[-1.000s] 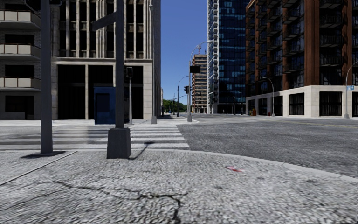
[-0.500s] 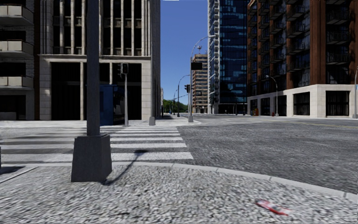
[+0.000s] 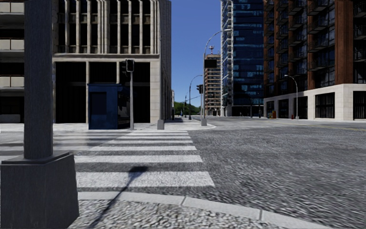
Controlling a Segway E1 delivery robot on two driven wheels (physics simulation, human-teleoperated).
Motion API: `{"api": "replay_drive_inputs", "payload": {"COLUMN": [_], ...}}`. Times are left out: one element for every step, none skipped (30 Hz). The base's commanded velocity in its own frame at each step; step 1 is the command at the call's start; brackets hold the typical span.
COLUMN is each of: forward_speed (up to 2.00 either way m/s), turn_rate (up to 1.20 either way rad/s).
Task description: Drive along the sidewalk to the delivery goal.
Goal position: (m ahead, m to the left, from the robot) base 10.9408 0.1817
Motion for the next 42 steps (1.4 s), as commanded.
{"api": "replay_drive_inputs", "payload": {"forward_speed": [2.0,2.0,2.0,2.0,2.0,2.0,2.0,2.0,2.0,2.0,2.0,2.0,2.0,2.0,2.0,2.0,2.0,2.0,2.0,1.95,1.89,1.84,1.8,1.8,1.76,1.74,1.72,1.72,1.72,1.72,1.72,1.72,1.72,1.72,1.72,1.72,1.72,1.72,1.72,1.72,1.71,1.71], "turn_rate": [0.31,0.32,0.32,0.32,0.32,0.32,0.32,0.32,0.32,0.32,0.32,0.3,0.19,0.19,0.0,0.0,0.0,0.0,0.0,0.0,0.0,0.0,0.0,0.0,0.0,0.0,0.0,0.0,0.0,0.0,0.0,0.0,0.0,0.0,0.0,0.0,0.0,0.0,0.0,0.0,0.0,0.0]}}
